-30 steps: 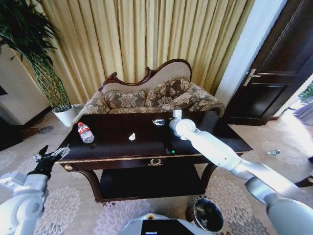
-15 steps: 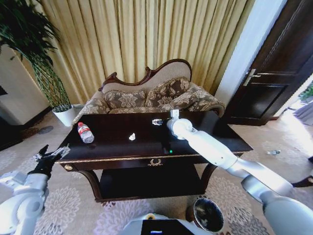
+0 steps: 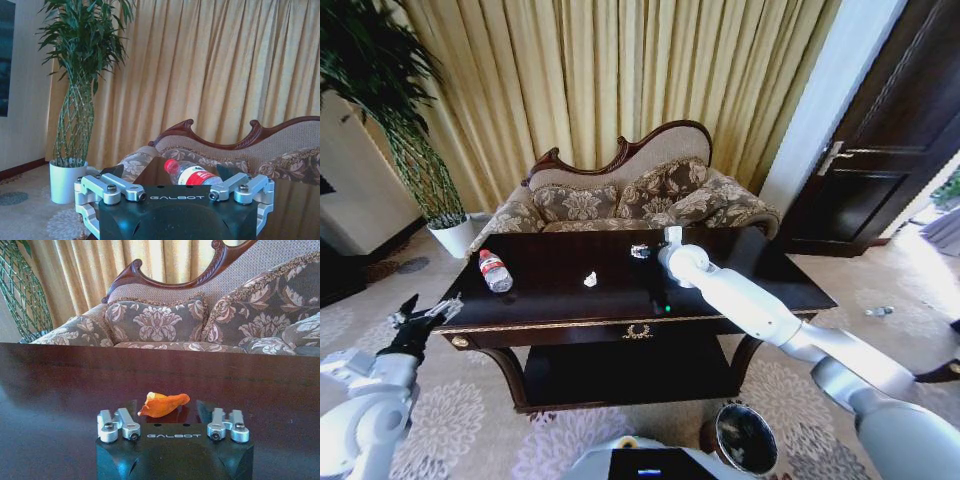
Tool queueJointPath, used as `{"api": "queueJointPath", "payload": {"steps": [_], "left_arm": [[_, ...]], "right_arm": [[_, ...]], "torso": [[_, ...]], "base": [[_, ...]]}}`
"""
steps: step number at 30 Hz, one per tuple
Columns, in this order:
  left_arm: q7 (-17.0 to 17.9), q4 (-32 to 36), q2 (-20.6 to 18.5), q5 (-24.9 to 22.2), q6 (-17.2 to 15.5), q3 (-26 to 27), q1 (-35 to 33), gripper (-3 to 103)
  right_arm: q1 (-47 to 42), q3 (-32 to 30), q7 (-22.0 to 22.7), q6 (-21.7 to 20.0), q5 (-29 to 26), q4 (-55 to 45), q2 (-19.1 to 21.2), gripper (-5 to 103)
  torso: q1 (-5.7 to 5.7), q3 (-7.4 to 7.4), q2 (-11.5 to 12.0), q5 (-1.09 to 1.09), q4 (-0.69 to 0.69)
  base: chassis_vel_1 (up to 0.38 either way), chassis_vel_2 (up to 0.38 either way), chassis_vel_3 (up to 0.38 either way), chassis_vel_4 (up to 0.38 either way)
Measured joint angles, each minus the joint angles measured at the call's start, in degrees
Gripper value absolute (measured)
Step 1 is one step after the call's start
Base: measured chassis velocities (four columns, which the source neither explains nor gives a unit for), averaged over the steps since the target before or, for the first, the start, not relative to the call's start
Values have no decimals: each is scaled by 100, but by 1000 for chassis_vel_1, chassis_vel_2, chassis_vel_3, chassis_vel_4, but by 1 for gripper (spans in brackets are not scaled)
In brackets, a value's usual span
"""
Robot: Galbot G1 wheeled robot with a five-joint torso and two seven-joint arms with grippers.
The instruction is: Move to the front of the table and place the trash on the table into the trash bin.
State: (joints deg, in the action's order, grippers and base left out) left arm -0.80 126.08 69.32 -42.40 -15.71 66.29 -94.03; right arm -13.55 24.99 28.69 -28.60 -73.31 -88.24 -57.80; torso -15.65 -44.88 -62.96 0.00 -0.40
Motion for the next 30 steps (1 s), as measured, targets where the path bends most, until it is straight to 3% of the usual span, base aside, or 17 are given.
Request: {"api": "queueJointPath", "payload": {"steps": [5,8,9,11,19,30], "left_arm": [[-12,3,30,20,48,21,-37,100],[-14,14,31,25,54,21,-41,100],[-14,29,30,28,55,17,-39,100],[-15,39,29,31,55,9,-33,100],[-9,59,14,87,63,-82,11,100],[6,37,2,207,70,-323,150,100]], "right_arm": [[18,28,1,6,25,-14,17,49],[18,33,5,15,35,-36,33,43],[4,35,6,28,48,-69,62,33],[-8,35,6,38,54,-82,77,33],[-170,-172,68,161,61,-326,220,2],[-390,-675,125,245,-76,-733,600,0]], "torso": [[0,0,0,0,0],[0,0,0,0,0],[0,0,0,0,0],[0,0,0,0,0],[0,0,0,1,0],[0,0,0,1,-1]], "base": [[0,0,0,0],[0,0,0,0],[0,0,0,0],[0,0,0,0],[0,0,0,0],[0,0,0,0]]}}
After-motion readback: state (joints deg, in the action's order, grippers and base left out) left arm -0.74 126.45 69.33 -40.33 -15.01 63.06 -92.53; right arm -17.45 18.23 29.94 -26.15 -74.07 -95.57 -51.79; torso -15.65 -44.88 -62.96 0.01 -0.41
